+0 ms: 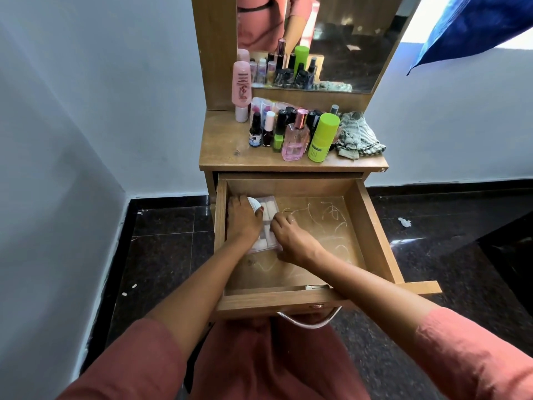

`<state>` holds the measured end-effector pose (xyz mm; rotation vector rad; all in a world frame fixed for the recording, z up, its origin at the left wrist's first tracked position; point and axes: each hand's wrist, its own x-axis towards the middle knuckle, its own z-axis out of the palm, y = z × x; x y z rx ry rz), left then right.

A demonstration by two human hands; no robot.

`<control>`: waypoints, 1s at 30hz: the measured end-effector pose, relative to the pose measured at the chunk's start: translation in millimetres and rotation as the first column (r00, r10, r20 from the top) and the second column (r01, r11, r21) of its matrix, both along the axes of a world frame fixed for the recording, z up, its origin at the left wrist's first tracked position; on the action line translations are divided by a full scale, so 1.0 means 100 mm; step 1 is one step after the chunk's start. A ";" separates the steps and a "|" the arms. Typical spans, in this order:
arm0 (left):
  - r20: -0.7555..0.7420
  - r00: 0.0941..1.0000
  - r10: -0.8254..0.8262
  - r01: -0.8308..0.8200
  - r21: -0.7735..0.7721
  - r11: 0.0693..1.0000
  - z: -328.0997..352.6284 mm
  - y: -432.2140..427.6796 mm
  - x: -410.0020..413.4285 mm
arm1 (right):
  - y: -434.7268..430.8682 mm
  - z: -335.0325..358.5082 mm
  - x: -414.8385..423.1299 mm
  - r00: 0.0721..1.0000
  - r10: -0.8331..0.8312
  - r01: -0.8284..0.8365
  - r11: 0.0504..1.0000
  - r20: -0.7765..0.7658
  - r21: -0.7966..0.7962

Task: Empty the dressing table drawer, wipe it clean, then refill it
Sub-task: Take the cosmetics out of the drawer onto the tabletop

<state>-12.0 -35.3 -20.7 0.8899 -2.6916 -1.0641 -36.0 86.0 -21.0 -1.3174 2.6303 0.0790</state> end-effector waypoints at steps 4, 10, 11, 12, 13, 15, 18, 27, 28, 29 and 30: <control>0.025 1.000 -0.013 0.012 0.012 1.000 0.00 -0.03 0.03 | 0.00 -0.02 0.02 1.000 0.007 -0.008 1.000 0.011 0.023; 0.041 0.997 -0.062 0.063 -0.017 0.998 0.02 0.01 0.08 | 0.13 -0.02 0.00 0.977 -0.056 0.075 0.994 0.204 -0.083; 0.042 0.997 -0.070 0.070 0.003 0.998 0.03 0.03 0.09 | 0.16 -0.01 0.01 0.961 -0.098 0.131 0.985 0.260 -0.114; 0.043 0.997 -0.069 0.068 0.034 0.997 0.04 0.05 0.11 | 0.18 0.00 0.01 0.941 -0.137 0.190 0.970 0.309 -0.151; 0.044 0.997 -0.059 0.056 0.070 0.996 0.07 0.08 0.12 | 0.20 0.01 0.00 0.921 -0.175 0.251 0.950 0.347 -0.187; 0.042 0.999 -0.007 0.001 0.135 0.991 0.11 0.10 0.16 | 0.22 0.01 -0.01 0.872 -0.269 0.383 0.895 0.409 -0.229; 0.116 0.991 0.068 -0.087 0.171 0.981 0.12 0.11 0.22 | 0.21 0.01 -0.05 0.788 -0.412 0.551 0.804 0.458 -0.223; 0.252 0.959 0.132 -0.177 0.163 0.971 0.11 0.15 0.23 | 0.07 0.04 -0.07 0.528 -0.543 0.782 0.611 0.653 -0.123; 0.242 0.960 0.142 -0.189 0.180 0.965 0.10 0.14 0.23 | 0.07 0.04 -0.07 0.498 -0.549 0.805 0.580 0.672 -0.123; 0.231 0.961 0.152 -0.200 0.202 0.959 0.10 0.14 0.23 | 0.08 0.05 -0.08 0.469 -0.552 0.827 0.548 0.689 -0.124; 0.220 0.962 0.160 -0.211 0.232 0.949 0.09 0.14 0.22 | 0.10 0.05 -0.08 0.441 -0.558 0.849 0.514 0.703 -0.124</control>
